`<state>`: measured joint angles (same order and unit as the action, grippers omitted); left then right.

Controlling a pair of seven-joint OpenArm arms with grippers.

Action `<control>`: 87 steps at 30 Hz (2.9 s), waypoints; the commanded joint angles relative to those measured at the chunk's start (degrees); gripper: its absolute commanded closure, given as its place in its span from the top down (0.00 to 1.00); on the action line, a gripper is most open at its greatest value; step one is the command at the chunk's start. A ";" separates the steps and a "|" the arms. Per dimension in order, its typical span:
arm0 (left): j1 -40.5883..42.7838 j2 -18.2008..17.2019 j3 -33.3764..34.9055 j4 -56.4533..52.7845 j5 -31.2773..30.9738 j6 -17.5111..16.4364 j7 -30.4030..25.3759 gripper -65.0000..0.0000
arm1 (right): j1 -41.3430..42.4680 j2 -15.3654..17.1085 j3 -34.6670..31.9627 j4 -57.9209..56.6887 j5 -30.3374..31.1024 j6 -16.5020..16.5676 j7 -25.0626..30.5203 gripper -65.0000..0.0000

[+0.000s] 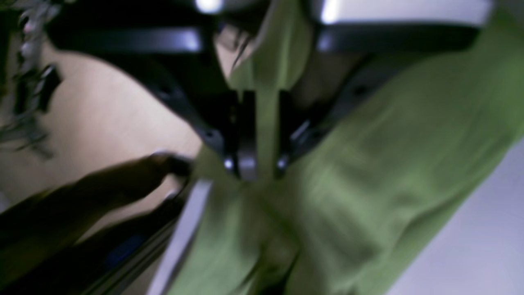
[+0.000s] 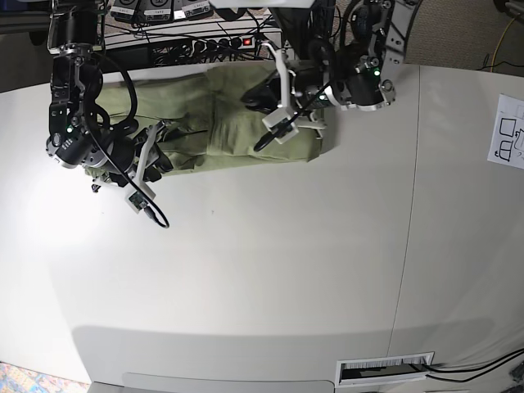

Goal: Fold the T-shirt properly
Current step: 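Lay the folded hem half onto the strip's middle with the left gripper, then grasp the collar end of the strip with the right gripper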

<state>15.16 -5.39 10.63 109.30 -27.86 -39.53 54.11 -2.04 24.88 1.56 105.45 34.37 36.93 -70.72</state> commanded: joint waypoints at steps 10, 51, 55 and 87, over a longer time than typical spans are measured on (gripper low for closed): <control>-0.87 -4.20 0.04 0.96 7.32 9.20 -8.17 0.00 | 0.90 0.83 6.64 1.07 0.79 -0.07 -2.91 0.24; -2.78 -5.09 0.04 -7.21 20.61 10.19 -12.15 0.00 | -6.99 8.31 16.17 -5.75 -7.41 -0.09 -2.38 0.40; -2.78 -5.11 0.04 -7.21 20.59 10.19 -12.17 0.00 | -7.02 8.31 16.17 -8.11 -7.41 -0.09 -0.59 0.40; -2.78 -5.09 0.07 -7.21 18.67 10.16 -12.63 0.00 | -6.99 8.15 16.17 -22.64 6.54 0.15 3.04 0.40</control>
<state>12.51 -10.20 10.81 101.65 -9.69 -29.76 40.40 -8.88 32.40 17.96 82.87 41.50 36.95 -65.32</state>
